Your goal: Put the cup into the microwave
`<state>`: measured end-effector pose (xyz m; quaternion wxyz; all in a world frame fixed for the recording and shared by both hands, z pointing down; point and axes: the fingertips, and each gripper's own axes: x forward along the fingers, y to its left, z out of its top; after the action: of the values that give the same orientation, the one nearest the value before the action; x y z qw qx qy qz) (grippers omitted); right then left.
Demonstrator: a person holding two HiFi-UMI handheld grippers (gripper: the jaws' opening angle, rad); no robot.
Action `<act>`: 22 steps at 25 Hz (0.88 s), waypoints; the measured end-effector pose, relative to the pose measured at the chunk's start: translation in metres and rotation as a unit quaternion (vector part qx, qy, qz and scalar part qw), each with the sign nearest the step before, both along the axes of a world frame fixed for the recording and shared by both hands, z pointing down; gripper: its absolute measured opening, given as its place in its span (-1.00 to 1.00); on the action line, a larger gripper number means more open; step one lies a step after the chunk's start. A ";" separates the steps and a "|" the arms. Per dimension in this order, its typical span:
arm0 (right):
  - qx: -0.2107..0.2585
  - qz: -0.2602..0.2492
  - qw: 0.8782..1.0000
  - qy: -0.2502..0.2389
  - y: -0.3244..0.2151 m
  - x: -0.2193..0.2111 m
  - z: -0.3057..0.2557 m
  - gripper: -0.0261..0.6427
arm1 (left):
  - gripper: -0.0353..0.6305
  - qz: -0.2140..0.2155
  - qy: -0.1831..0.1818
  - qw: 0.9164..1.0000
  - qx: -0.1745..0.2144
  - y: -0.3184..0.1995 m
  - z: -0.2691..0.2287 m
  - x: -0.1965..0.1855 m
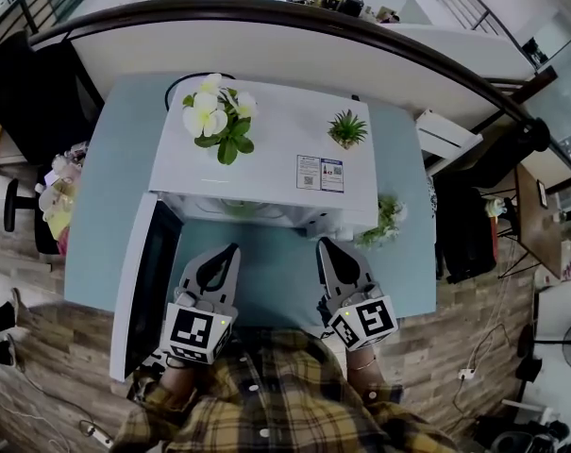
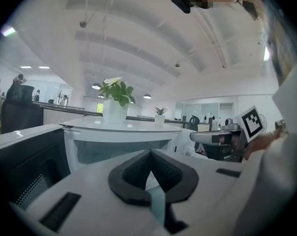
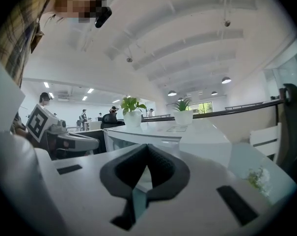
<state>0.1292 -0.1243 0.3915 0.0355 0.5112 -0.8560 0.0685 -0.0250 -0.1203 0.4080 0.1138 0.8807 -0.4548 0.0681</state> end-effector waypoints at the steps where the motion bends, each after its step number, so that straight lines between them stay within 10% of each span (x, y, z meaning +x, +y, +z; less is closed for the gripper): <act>1: 0.003 0.001 1.000 0.003 0.000 0.001 -0.002 -0.91 | -0.93 -0.001 -0.001 1.000 0.000 -0.001 0.000 0.000; 22: 0.010 -0.027 0.999 0.024 -0.006 -0.014 0.002 -0.91 | -0.93 -0.019 -0.008 1.000 0.001 -0.007 -0.002 -0.014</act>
<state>0.1147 -0.1304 0.3937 0.0529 0.4898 -0.8690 0.0461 -0.0395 -0.1276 0.4062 0.1105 0.8713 -0.4726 0.0727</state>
